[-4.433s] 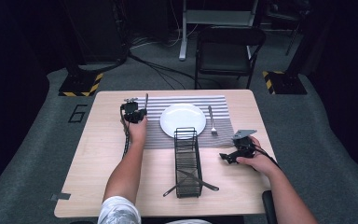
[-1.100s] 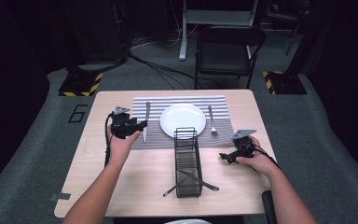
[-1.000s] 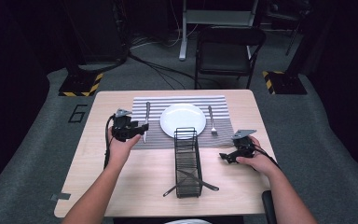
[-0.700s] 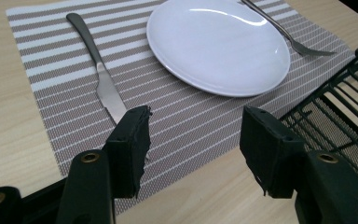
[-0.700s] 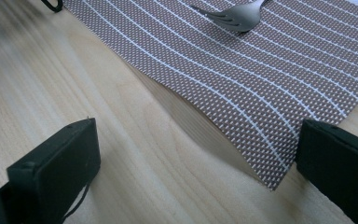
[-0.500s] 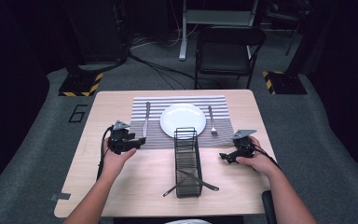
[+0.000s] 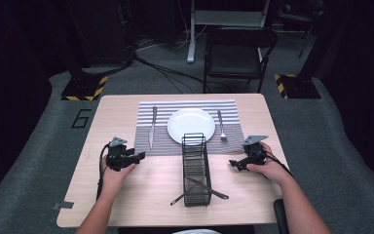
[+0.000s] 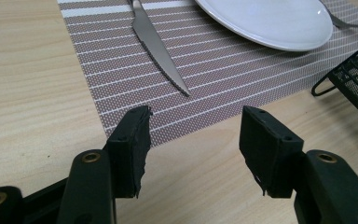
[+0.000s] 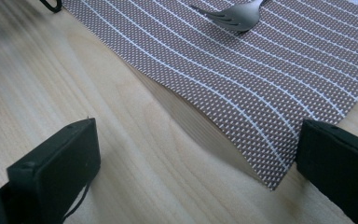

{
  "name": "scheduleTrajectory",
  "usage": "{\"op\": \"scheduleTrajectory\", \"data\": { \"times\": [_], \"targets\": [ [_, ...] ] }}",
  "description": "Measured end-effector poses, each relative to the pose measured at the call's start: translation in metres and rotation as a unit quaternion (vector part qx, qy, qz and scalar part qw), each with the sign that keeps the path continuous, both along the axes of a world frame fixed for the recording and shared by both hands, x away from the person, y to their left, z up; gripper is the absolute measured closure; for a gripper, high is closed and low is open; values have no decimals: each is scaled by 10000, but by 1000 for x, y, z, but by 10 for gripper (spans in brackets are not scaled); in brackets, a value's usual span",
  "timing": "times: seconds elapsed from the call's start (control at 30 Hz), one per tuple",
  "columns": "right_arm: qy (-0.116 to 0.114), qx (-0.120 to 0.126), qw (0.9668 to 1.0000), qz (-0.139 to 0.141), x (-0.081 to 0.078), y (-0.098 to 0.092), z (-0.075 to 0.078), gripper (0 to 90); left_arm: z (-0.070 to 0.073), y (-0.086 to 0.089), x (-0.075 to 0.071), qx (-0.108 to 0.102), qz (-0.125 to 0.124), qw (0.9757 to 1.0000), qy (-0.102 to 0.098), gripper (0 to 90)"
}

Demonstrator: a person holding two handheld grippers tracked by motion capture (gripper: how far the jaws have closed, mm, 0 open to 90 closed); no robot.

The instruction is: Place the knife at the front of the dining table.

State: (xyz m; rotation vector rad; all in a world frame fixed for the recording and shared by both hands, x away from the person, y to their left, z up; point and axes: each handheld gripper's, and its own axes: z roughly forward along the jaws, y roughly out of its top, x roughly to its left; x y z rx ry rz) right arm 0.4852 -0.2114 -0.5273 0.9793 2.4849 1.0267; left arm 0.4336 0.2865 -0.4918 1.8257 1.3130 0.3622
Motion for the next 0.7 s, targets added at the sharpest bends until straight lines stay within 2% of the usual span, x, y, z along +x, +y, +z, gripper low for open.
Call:
{"op": "scheduleTrajectory", "data": {
  "times": [0.13,0.33,0.43,0.57,0.7],
  "targets": [
    [0,2,10000,1,0,0,0,0,-2,5,-2,16,143,9999,-67,432],
    [1,1,10000,3,0,0,0,0,-8,16,-5,193,393,9990,-134,428],
    [1,0,10000,3,0,0,0,0,-11,21,-5,292,503,9983,-86,426],
    [-2,1,10000,2,0,0,0,0,-15,23,-3,509,529,9973,-33,420],
    [-2,2,10000,3,0,0,0,0,-18,22,-1,601,514,9969,41,421]
  ]
}}
